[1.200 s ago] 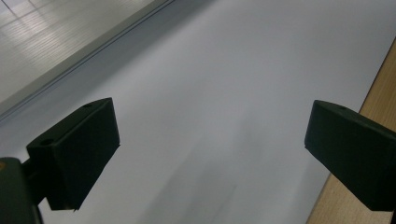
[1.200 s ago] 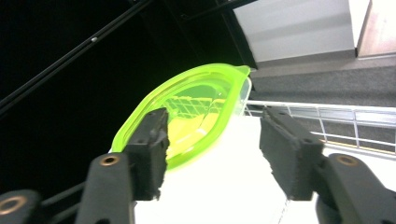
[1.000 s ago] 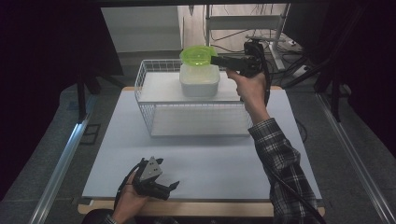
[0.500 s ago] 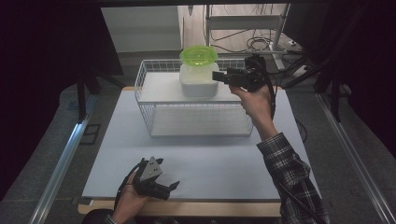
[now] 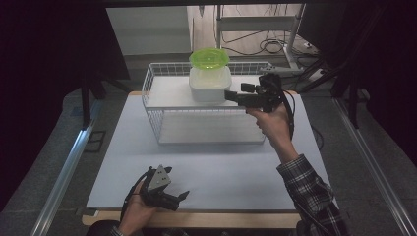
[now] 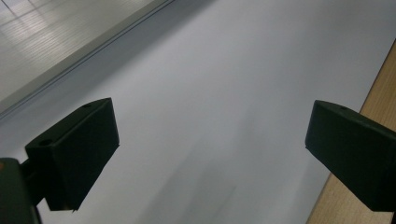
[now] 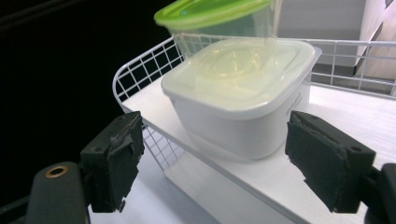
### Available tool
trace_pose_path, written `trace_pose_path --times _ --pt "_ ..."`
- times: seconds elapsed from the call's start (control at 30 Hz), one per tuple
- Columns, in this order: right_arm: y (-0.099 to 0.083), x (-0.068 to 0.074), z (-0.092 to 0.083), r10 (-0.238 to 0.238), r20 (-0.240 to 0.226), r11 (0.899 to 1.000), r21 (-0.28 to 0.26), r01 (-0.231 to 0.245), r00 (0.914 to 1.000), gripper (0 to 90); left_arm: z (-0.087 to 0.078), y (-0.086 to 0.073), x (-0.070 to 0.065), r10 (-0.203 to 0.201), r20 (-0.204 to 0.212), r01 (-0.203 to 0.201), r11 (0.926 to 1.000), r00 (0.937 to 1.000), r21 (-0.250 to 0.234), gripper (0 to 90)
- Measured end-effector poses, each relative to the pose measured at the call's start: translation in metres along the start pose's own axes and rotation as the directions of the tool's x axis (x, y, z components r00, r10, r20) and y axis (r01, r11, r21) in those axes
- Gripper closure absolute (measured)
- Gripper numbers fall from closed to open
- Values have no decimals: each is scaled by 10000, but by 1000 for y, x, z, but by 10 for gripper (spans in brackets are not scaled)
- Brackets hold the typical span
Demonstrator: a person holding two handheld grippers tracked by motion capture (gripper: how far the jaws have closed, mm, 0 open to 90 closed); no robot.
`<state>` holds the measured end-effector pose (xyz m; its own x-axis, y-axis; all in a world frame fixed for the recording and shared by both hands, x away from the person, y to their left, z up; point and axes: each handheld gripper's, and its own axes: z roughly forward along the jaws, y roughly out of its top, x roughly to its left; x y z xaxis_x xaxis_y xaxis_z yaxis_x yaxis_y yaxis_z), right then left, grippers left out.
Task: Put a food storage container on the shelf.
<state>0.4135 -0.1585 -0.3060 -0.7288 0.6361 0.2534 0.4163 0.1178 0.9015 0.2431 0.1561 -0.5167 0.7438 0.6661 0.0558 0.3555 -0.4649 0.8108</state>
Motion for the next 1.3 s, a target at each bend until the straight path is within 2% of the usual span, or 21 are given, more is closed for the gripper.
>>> trace_pose_path --times 0.07,0.3,0.7,0.97,1.3 --pt "-7 3 -3 -212 54 9998 45 212 9998 185 0 0 0 -13 3 13 10000 10000 -23 24" --pt "-23 5 -6 -384 -51 9992 121 385 9992 157 0 0 0 -57 41 57 10000 10000 -8 23" --pt "-48 7 -10 -892 239 9955 338 884 9957 112 1 0 0 -43 30 43 9999 10000 116 14" --pt "-68 9 -12 -1333 403 9898 569 1309 9903 76 2 0 0 -112 -1 112 9999 9999 113 10" --pt "-90 3 -13 -1453 686 9875 720 1403 9870 46 2 0 0 -140 -37 140 9998 9999 107 6"
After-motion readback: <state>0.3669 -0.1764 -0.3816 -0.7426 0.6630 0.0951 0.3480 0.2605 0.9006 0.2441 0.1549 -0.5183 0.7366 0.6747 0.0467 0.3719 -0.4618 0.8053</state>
